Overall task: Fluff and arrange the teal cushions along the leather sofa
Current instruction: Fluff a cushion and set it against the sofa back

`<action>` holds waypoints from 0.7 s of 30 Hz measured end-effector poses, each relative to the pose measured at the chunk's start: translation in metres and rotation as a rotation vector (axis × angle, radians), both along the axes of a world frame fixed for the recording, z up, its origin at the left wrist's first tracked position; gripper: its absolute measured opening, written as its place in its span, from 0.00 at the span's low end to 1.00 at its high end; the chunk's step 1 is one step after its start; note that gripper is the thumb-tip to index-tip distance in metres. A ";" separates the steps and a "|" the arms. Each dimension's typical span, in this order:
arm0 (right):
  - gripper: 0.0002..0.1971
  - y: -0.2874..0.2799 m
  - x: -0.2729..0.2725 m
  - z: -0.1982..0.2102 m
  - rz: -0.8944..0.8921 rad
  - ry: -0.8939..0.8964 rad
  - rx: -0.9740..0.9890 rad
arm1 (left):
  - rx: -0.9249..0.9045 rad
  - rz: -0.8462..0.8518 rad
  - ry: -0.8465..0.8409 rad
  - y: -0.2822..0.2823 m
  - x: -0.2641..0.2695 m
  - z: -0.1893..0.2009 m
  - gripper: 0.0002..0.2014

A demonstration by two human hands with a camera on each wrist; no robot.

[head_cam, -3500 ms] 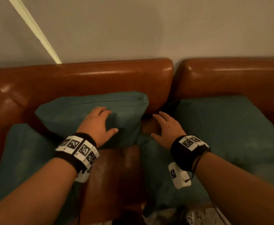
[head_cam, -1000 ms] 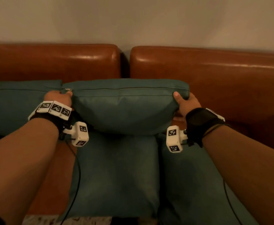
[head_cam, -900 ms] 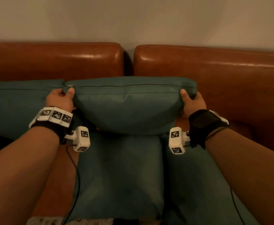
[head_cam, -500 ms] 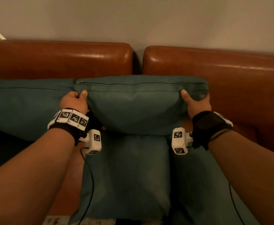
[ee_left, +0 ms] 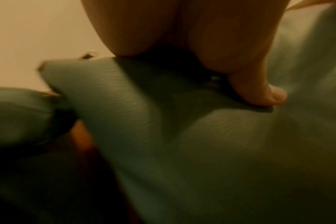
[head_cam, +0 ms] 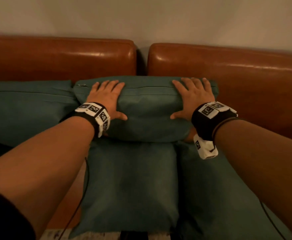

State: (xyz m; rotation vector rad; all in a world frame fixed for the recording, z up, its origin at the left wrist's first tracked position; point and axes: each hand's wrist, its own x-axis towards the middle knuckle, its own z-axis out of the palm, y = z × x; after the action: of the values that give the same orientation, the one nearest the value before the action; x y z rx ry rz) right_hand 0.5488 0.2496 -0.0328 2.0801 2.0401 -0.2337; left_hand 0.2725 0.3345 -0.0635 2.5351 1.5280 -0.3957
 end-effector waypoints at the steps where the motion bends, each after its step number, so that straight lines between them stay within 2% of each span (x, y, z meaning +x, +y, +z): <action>1: 0.59 -0.002 0.006 0.000 -0.020 -0.014 0.008 | 0.003 0.026 0.004 0.001 -0.007 0.000 0.60; 7: 0.55 -0.017 0.008 0.004 -0.179 -0.004 -0.032 | -0.043 0.114 0.123 -0.002 -0.024 0.006 0.56; 10: 0.48 -0.025 -0.004 0.016 -0.217 0.044 -0.008 | -0.105 0.170 0.136 -0.010 -0.010 0.024 0.51; 13: 0.41 -0.048 -0.006 0.028 -0.229 0.194 0.119 | -0.095 0.165 -0.036 -0.033 0.003 0.052 0.43; 16: 0.39 -0.089 0.001 0.031 -0.313 0.317 0.236 | -0.007 0.131 -0.322 -0.078 0.014 0.076 0.35; 18: 0.38 -0.125 0.009 0.027 -0.411 0.347 0.228 | 0.040 0.059 -0.454 -0.115 0.024 0.080 0.29; 21: 0.39 -0.182 0.019 0.015 -0.545 0.336 0.108 | -0.054 -0.042 -0.491 -0.169 0.049 0.063 0.28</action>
State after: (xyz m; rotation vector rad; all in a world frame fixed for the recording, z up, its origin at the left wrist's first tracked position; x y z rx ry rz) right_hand 0.5683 0.0673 -0.0177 2.7922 1.6134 -0.6062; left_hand 0.3215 0.1658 -0.0003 2.3827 1.2580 0.1732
